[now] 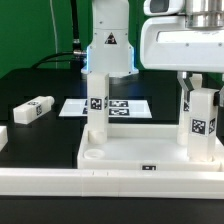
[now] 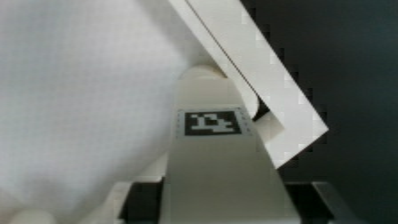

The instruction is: Assemble desk

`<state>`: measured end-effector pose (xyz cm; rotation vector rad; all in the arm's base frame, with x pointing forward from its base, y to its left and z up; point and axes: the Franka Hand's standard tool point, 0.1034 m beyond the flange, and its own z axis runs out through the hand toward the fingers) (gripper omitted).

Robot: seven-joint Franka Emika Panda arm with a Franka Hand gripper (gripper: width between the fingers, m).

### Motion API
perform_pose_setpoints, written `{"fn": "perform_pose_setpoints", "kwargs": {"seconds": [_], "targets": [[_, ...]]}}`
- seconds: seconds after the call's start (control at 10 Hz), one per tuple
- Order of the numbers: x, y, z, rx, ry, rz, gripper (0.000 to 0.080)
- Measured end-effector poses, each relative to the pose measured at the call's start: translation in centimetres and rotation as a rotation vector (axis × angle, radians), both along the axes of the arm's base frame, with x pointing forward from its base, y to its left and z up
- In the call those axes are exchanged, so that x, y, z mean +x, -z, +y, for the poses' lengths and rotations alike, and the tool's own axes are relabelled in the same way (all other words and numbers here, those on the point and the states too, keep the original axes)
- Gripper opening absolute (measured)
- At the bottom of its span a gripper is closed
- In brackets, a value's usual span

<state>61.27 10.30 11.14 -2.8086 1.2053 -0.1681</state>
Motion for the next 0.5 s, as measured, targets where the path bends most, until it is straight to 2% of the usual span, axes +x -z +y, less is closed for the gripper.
{"fn": "perform_pose_setpoints", "kwargs": {"seconds": [0.3, 0.5], "targets": [[-0.31, -0.01, -0.46, 0.053, 0.276, 0.049, 0.0291], [-0.27, 0.04, -0.49, 0.059, 0.341, 0.052, 0.0291]]}}
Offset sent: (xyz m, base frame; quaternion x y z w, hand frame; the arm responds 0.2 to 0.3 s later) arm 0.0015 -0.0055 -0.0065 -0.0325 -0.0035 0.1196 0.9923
